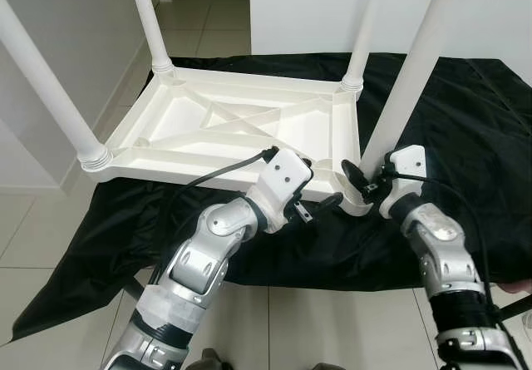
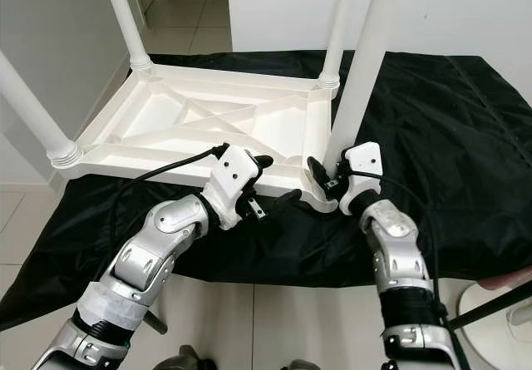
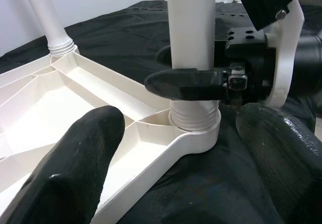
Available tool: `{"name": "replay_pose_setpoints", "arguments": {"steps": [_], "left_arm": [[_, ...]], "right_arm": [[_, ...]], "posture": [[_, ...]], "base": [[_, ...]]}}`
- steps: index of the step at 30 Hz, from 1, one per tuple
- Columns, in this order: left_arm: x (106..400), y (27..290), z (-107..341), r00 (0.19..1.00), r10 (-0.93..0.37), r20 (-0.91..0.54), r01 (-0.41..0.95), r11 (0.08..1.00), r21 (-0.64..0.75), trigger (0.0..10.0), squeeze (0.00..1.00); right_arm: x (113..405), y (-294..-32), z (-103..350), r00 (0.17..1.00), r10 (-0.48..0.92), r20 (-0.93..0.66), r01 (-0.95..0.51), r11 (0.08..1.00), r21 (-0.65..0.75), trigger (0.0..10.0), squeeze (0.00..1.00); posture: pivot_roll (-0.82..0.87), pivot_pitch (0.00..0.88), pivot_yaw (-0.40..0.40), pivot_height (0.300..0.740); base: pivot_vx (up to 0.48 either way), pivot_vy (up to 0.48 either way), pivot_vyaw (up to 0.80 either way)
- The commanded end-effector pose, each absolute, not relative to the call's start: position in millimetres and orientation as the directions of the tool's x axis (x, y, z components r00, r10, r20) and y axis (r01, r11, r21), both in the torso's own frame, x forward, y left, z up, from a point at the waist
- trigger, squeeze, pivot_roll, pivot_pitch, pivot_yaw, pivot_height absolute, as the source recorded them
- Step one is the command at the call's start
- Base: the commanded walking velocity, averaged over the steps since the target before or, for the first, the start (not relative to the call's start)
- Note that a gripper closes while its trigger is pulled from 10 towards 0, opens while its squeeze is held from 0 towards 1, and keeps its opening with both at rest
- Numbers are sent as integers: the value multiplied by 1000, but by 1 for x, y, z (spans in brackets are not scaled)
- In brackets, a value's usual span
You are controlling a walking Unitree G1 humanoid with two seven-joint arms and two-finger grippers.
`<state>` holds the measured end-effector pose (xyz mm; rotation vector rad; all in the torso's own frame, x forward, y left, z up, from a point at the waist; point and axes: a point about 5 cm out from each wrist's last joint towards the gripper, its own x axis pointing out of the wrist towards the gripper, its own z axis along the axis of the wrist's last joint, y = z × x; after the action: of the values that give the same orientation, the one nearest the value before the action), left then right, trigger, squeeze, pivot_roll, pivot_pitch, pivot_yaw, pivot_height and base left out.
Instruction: Building children table
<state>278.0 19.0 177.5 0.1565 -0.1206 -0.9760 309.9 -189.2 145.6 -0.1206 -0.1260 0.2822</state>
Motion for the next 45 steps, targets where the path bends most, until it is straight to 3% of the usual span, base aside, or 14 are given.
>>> {"name": "replay_pose_setpoints", "arguments": {"steps": [1,6,8,13,20,21,23,24,32,33,37,39,43,45], "left_arm": [[277,21,177,581,-814,24,796,574,191,10000,0],[277,21,176,583,-812,22,795,576,189,10000,0],[276,21,176,584,-811,22,795,577,187,10000,0],[276,20,176,585,-811,22,795,578,184,10000,0],[276,20,175,587,-809,22,793,580,184,10000,0],[276,20,175,587,-809,23,793,581,184,10000,0],[276,20,175,588,-809,23,793,581,184,10000,0],[276,20,176,589,-808,25,792,583,183,10000,0],[275,20,175,593,-805,28,789,587,180,10000,0],[274,20,174,594,-804,27,788,588,181,10000,0],[274,20,174,594,-804,26,788,588,181,10000,0],[273,21,172,591,-806,20,790,584,186,10000,0],[274,21,170,588,-809,8,790,576,210,10000,0],[274,21,170,588,-809,8,790,576,210,10000,0]], "right_arm": [[307,-181,140,968,234,88,-223,967,-120,10000,0],[299,-161,135,985,143,98,-136,988,-73,10000,0],[296,-152,131,996,2,89,1,999,-36,10000,0],[295,-146,129,988,-145,57,146,989,0,10000,0],[294,-147,133,984,-166,70,166,986,0,10000,0],[294,-150,133,983,-164,81,164,986,7,10000,196],[293,-152,134,982,-165,89,164,986,12,10000,196],[292,-153,137,983,-143,113,144,990,5,10000,1000],[293,-170,141,986,-70,151,70,998,11,10000,1000],[293,-176,141,988,-29,150,30,1000,-5,10000,0],[293,-180,140,989,29,143,-25,999,-32,10000,0],[294,-184,138,974,202,105,-198,979,-55,10000,0],[295,-184,135,930,361,67,-354,931,-94,10000,0],[295,-184,135,930,361,67,-354,931,-94,10000,0]], "posture": [[-38,0,48,740],[-35,0,47,740],[-34,0,47,740],[-31,0,45,740],[-31,0,45,740],[-31,0,39,740],[-29,0,38,740],[-29,0,34,740],[-27,0,24,740],[-26,0,21,740],[-28,0,21,740],[-28,0,21,740],[-29,0,22,740],[-29,0,22,740]], "base": [[0,0,0],[0,0,0],[0,0,0],[0,0,0],[0,0,0],[0,0,0],[0,0,0],[0,0,0],[0,0,0],[0,0,0],[0,0,0],[0,0,0],[0,0,0],[0,0,0]]}}
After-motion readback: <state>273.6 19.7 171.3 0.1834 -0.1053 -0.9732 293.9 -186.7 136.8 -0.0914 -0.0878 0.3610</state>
